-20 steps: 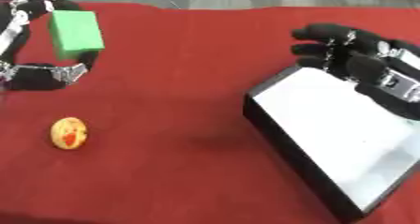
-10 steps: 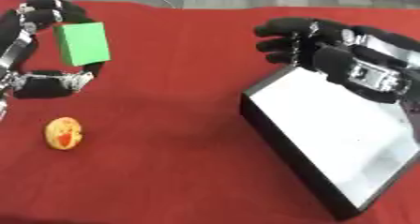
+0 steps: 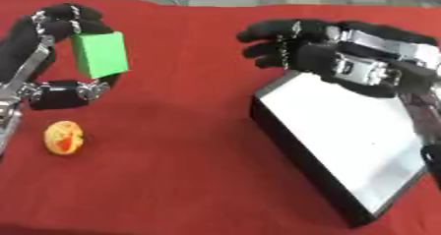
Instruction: Pick up the objects with one hand, pass them to the other hand, and then place them into the box on the other side of the table.
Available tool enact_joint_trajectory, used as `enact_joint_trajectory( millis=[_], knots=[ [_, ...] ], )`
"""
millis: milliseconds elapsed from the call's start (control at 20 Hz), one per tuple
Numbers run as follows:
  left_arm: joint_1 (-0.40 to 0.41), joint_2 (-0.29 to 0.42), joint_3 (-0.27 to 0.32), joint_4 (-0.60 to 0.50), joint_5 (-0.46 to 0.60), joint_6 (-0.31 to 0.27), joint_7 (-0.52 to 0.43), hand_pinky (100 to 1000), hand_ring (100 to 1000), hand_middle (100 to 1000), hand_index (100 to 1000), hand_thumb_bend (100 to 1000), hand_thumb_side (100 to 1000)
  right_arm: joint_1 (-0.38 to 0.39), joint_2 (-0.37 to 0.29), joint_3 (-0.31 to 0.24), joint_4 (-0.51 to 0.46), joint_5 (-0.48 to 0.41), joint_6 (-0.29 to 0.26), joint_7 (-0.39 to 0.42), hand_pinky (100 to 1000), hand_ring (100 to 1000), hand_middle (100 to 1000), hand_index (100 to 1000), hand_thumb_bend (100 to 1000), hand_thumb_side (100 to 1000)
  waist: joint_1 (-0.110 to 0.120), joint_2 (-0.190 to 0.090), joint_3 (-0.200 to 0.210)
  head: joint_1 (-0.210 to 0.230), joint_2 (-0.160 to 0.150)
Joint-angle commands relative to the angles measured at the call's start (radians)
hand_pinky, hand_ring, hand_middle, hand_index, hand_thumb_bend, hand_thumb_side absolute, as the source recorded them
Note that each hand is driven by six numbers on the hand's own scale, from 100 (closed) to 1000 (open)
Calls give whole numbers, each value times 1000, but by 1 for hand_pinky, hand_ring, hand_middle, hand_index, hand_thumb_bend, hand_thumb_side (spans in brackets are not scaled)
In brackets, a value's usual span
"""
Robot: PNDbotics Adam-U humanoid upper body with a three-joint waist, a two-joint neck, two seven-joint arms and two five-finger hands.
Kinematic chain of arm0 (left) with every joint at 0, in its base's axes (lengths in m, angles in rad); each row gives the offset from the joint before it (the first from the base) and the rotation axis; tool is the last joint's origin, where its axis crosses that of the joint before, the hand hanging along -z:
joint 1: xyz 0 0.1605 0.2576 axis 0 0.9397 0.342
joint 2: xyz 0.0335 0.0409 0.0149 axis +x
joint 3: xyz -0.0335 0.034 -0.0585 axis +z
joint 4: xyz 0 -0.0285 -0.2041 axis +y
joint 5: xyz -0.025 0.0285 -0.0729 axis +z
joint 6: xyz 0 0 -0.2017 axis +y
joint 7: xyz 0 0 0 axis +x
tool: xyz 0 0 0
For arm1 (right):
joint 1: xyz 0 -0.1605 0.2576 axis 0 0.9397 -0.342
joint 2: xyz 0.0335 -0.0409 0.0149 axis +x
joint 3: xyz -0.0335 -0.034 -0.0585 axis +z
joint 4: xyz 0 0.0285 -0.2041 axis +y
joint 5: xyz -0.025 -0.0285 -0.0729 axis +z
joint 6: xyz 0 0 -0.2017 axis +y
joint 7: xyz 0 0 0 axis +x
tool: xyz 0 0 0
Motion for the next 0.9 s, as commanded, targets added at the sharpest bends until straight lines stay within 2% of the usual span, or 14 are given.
enact_joint_trajectory(
  millis=[50, 300, 400, 900],
  knots=[
    [-26, -13, -10, -1, -57, -9, 41, 771, 746, 591, 641, 100, 100, -41, -1, 14, 11, 18, 26, 4, 1000, 1000, 1000, 1000, 100, 789, -14, -40, 4, -8, 2],
    [-49, -55, -13, 16, -147, 16, 91, 754, 719, 554, 593, 100, 100, -84, 22, 38, 39, 51, 38, -6, 1000, 1000, 1000, 1000, 100, 770, -19, -43, 13, -12, 1],
    [-59, -70, -16, 21, -184, 31, 90, 744, 717, 558, 601, 100, 100, -95, 29, 47, 46, 69, 38, -11, 1000, 1000, 1000, 1000, 100, 718, -21, -44, 16, -10, 1],
    [-99, -149, -34, 39, -360, 72, 75, 732, 709, 553, 583, 120, 100, -161, 85, 101, 107, 190, 54, -31, 1000, 1000, 1000, 1000, 100, 634, -23, -39, 26, -24, -15]
  ],
)
